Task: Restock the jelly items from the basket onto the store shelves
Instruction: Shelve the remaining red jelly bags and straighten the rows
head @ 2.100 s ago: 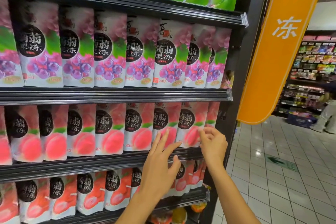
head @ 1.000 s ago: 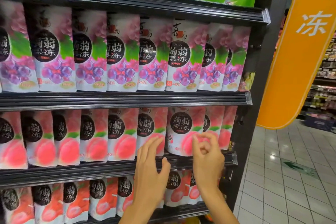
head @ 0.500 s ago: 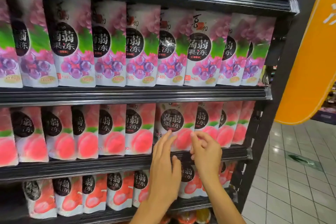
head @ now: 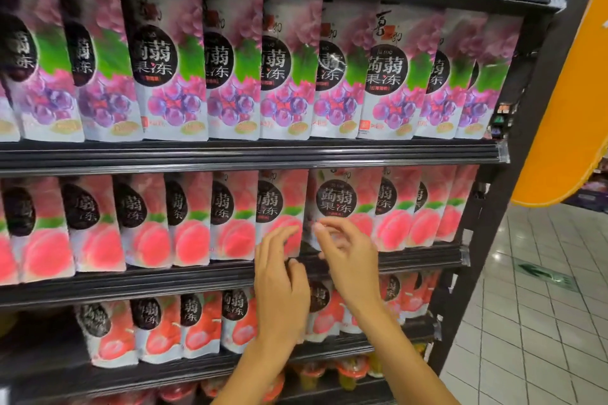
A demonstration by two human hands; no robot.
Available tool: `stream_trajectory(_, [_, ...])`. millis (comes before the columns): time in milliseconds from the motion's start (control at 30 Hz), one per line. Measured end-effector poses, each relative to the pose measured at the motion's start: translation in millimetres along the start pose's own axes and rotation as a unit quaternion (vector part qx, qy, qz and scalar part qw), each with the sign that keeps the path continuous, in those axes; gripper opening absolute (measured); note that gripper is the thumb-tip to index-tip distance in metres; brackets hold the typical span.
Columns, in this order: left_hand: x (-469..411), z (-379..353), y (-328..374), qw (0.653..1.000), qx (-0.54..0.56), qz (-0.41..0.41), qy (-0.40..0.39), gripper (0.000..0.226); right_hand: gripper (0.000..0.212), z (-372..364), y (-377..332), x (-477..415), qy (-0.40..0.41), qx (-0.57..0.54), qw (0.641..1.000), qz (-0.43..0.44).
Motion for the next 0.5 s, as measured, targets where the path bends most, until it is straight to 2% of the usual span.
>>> stream_trajectory(167, [-19, 29, -21, 0.997, -0.041, -0.038, 0.053, 0.045, 0.025, -28, -6, 8, -0.007, 0.053, 0.999, 0.003])
stream_trajectory(233, [-28, 36, -28, 0.991, -0.078, -0.074, 0.075, 0.047, 0.020, -33, -8, 6, 0.006, 0.057, 0.998, -0.009])
stream_trajectory(333, [-40, 39, -38, 0.985, -0.122, -0.106, 0.066, 0.049, 0.008, -35, -6, 4, 0.022, 0.041, 0.998, -0.031])
stream_trajectory(500, [-46, 39, -46, 0.980, -0.149, -0.116, 0.067, 0.046, 0.014, -21, 1, 0, 0.075, 0.073, 0.994, -0.031])
Point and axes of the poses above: each hand's wrist, its own x-axis away from the middle knuckle, its own z-axis out of the back of the hand, y = z × x, the point moved 2 cm from there along -x, towards the middle knuckle, and after that the axes turned 15 degrees about y, right-handed, at the moved point
